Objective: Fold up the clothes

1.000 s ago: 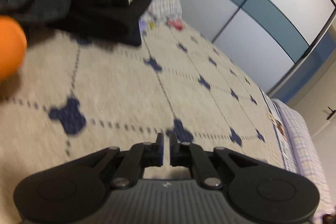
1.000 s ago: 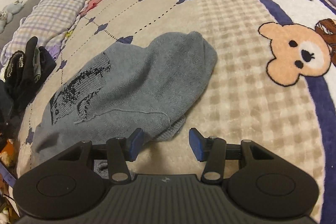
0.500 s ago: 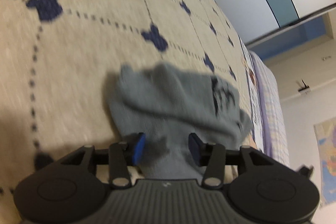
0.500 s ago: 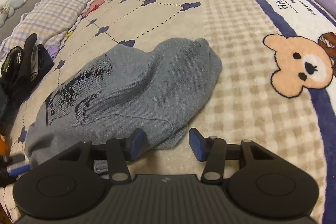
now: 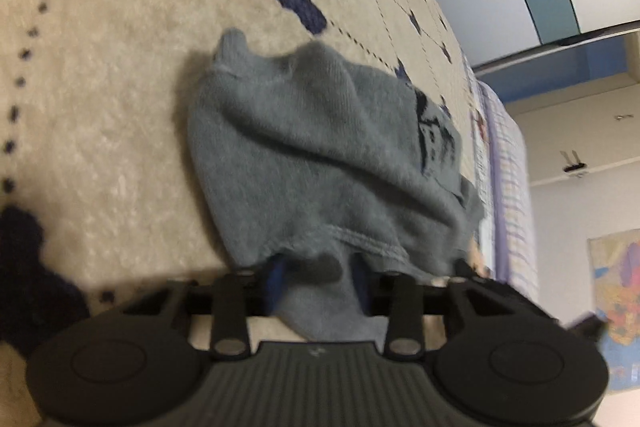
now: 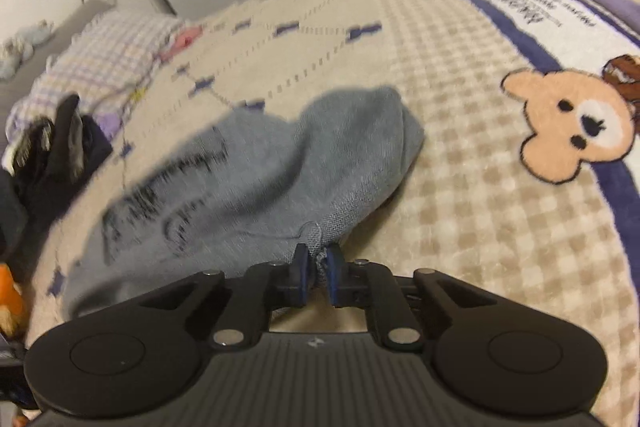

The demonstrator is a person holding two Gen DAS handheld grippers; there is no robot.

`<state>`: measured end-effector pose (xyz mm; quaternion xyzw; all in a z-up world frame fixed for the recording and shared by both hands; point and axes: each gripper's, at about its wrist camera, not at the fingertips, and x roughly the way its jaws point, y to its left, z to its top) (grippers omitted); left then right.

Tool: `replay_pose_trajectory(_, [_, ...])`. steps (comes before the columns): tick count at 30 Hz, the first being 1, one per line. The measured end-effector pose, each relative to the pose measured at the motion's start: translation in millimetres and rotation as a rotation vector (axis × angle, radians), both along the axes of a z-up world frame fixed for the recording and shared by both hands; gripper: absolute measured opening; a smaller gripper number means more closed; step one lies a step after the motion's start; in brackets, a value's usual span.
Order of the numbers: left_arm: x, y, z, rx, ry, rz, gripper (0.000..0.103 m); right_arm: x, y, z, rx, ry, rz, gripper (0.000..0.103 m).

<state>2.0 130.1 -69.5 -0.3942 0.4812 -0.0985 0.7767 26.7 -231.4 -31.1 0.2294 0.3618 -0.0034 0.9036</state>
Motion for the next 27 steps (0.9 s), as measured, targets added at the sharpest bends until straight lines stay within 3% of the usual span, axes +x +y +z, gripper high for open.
replay_pose_trajectory(3, [0.5, 3.4, 7.5, 0.032, -0.037, 0.034, 0.004, -13.2, -2.4, 19.3, 0.035, -0.055, -0.026, 0.01])
replay_pose_trajectory(6, [1.6, 8.2, 18.2, 0.065, -0.092, 0.037, 0.0, -28.2, -3.5, 34.5, 0.044, -0.095, -0.009, 0.01])
replay_pose_trajectory(10, [0.5, 16.2, 33.1, 0.125, -0.154, 0.029, 0.0, -46.8, -6.1, 46.7, 0.041, -0.119, 0.034, 0.01])
replay_pose_trajectory(14, [5.4, 22.6, 30.7, 0.085, -0.122, -0.005, 0.002, -64.5, -8.4, 63.0, 0.039, -0.15, 0.075, 0.01])
replay_pose_trajectory(19, [8.0, 24.4, 24.4, 0.064, -0.09, -0.002, 0.016, -84.0, -5.5, 84.7, 0.03, -0.195, 0.159, 0.01])
replay_pose_trajectory(25, [8.8, 33.4, 29.8, 0.085, -0.113, 0.05, 0.04, -87.9, 10.4, 88.0, 0.103, -0.18, 0.344, 0.01])
replay_pose_trajectory(27, [7.7, 38.0, 32.3, 0.092, -0.121, 0.075, 0.052, -87.4, 18.4, 86.6, 0.118, -0.176, 0.409, 0.01])
